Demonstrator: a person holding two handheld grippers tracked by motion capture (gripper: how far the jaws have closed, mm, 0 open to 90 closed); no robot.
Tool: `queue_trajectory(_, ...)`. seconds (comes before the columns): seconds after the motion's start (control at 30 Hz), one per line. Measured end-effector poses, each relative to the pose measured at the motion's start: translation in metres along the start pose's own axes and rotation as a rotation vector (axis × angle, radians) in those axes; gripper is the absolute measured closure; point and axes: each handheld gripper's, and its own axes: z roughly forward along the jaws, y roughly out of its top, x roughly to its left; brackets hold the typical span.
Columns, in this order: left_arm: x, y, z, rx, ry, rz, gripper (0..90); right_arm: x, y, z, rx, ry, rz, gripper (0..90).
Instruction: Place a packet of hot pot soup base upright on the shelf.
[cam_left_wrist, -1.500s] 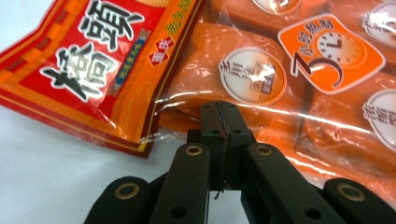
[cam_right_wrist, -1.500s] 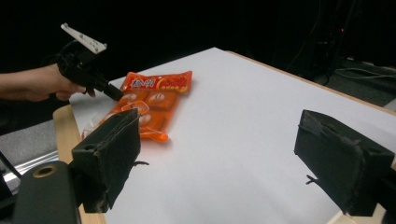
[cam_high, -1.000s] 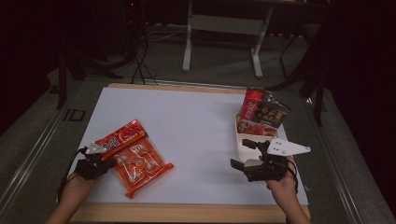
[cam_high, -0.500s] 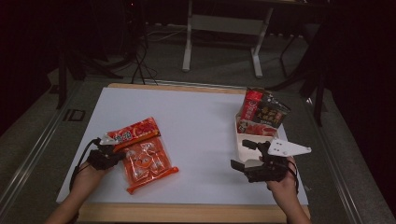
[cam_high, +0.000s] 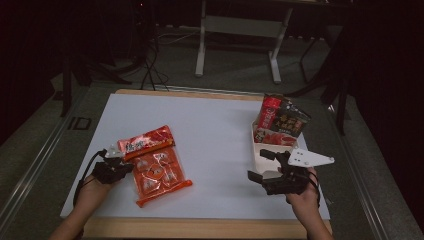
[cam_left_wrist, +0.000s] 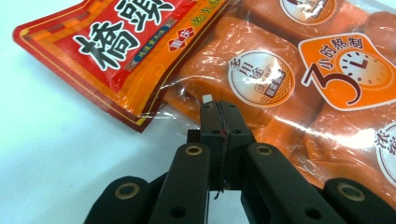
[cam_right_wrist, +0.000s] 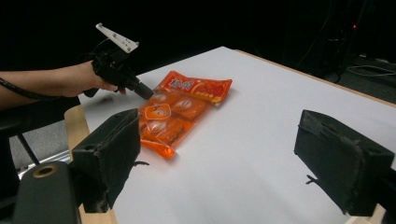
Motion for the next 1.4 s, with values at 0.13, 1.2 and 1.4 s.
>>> queue_trajectory(0.13,-0.002,0.004,0.003,0.012,-0.011,0.004,89.9,0.002,0.001,0.000,0.007,-0.003,-0.009,14.3)
queue_trajectory(1.2,-0.054,0.066,0.053,0.017,-0.105,0.138,89.9,-0.001,-0.008,-0.001,0.028,-0.014,-0.007,14.3)
queue_trajectory(1.4,-0.063,0.071,0.058,0.016,-0.120,0.161,89.9,-0.002,-0.010,0.000,0.027,-0.011,0.001,14.3)
